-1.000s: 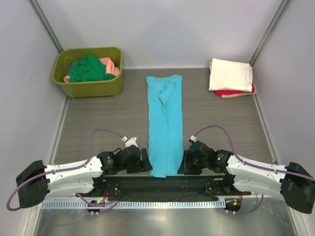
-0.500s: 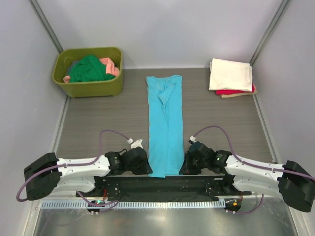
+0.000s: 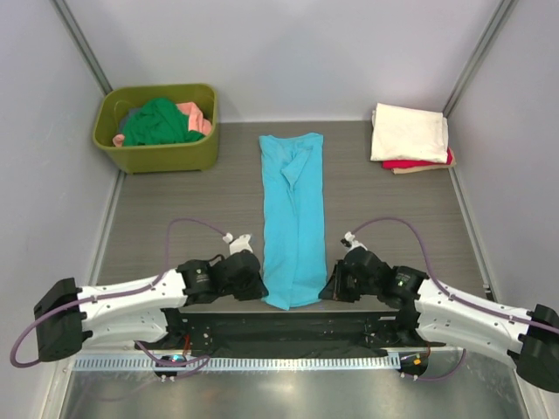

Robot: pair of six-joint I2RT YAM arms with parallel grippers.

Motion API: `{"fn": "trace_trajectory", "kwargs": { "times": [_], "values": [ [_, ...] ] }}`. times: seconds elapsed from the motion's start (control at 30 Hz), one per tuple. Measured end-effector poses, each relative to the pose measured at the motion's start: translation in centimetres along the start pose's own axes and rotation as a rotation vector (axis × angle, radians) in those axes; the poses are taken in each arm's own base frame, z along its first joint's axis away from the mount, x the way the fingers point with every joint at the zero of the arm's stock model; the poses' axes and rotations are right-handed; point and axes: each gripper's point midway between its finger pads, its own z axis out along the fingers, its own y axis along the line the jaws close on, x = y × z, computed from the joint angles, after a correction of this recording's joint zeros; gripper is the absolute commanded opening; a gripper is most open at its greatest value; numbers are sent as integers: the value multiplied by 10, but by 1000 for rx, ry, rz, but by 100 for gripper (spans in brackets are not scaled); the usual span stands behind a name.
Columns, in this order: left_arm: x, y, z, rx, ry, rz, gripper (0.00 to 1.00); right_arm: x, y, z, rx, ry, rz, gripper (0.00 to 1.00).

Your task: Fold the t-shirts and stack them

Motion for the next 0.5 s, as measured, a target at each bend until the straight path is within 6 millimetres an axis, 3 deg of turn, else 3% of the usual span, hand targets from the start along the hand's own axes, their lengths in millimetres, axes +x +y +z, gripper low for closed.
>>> {"fn": "trace_trajectory", "kwargs": {
  "times": [0.13, 0.27, 0.5],
  "values": [
    [-37, -24, -24, 2, -106, 24, 2, -31, 29, -10, -10, -86, -44, 1],
    [-80, -27, -36, -51, -190, 46, 3, -76, 48, -13, 28, -173, -62, 1],
    [-177, -18, -32, -177, -289, 50, 1, -176, 36, -11, 180, -321, -54, 1]
  ]
}}
